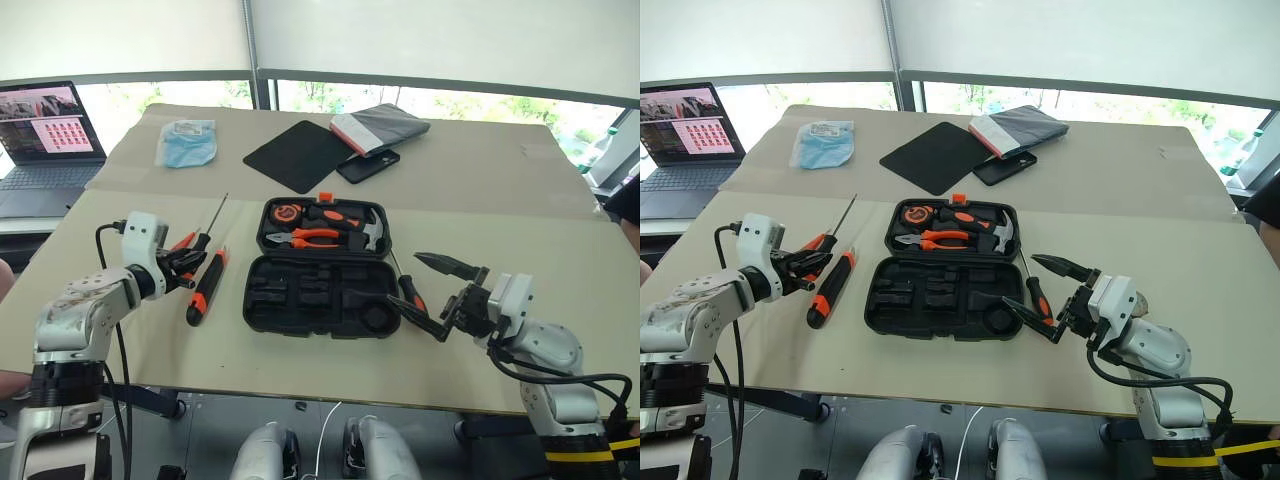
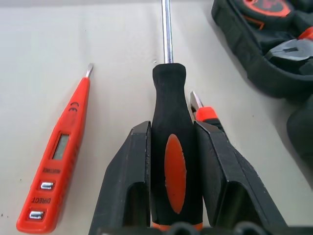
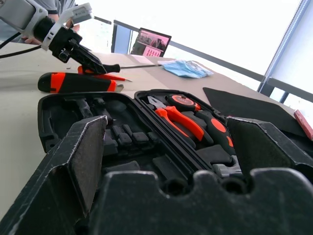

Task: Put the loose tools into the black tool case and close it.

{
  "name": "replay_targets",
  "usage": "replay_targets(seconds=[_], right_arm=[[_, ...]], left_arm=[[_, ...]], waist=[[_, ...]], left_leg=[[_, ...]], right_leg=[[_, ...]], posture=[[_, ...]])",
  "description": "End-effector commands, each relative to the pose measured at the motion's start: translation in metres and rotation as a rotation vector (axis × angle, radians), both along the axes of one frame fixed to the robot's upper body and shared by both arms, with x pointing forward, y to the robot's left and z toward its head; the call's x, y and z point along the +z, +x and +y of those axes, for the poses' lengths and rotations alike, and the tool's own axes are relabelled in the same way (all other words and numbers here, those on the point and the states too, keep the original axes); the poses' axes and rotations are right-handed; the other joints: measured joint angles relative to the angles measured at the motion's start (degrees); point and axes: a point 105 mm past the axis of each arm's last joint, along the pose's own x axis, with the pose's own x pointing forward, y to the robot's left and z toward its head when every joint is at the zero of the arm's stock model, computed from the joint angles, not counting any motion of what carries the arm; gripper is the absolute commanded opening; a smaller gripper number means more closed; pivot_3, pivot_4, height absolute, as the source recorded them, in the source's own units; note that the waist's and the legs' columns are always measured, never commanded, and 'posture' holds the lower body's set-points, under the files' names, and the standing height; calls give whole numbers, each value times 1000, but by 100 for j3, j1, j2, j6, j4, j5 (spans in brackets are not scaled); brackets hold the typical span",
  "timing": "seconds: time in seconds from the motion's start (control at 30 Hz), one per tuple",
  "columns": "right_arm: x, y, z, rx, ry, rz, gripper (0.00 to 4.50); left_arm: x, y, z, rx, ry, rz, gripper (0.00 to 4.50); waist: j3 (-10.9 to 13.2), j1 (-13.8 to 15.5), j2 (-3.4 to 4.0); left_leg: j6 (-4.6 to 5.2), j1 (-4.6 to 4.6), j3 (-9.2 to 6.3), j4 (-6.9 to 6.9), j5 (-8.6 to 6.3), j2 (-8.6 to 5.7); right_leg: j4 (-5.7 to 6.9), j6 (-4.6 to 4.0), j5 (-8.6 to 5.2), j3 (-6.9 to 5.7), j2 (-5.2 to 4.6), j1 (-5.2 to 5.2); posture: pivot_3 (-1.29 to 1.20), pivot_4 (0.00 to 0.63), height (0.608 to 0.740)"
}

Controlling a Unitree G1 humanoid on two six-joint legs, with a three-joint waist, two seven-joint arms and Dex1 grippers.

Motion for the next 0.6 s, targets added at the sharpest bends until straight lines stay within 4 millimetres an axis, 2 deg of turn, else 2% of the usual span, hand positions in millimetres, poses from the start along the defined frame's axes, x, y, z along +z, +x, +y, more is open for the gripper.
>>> replay_targets(seconds=[0.03,0.1,0.23,0.37,0.5,0.53,0.6], right_arm=[[11,-3,3,8,-3,-41,4500],[11,-3,3,8,-4,-40,4500],[11,-3,5,5,-3,-37,4500],[12,-3,6,2,-2,-37,4500],[12,-4,5,-5,-1,-34,4500],[12,-5,5,-7,-1,-33,4500],[13,-5,1,-23,-5,-33,4500]], left_arm=[[11,-3,-7,-54,5,-49,832],[6,-4,-10,-61,2,-31,832],[-6,-5,-29,-97,-30,-4,832],[-8,-4,-34,-92,-54,-22,832],[9,-3,-34,-92,-98,-122,832],[17,-4,-30,-96,-83,-167,832],[47,-11,-19,-141,-76,-310,832]], waist=[[0,0,0],[0,-2,0],[0,14,0],[-1,41,0],[0,44,-1],[0,42,-1],[0,24,-2]], left_leg=[[0,0,0,0,0,0],[6,0,0,0,3,0],[19,0,0,0,10,0],[22,-3,-1,1,10,-1],[24,-2,0,2,11,0],[25,-3,-1,2,11,0],[26,-3,-1,2,12,0]], right_leg=[[0,0,0,0,0,0],[0,0,0,0,1,0],[0,0,0,0,-1,1],[-2,0,0,-1,0,1],[0,0,0,0,0,1],[-1,0,0,0,0,0],[-1,-1,1,0,1,-1]], posture=[[0,150,740],[0,150,740],[0,150,740],[0,150,740],[0,150,740],[0,150,740],[0,150,740]])
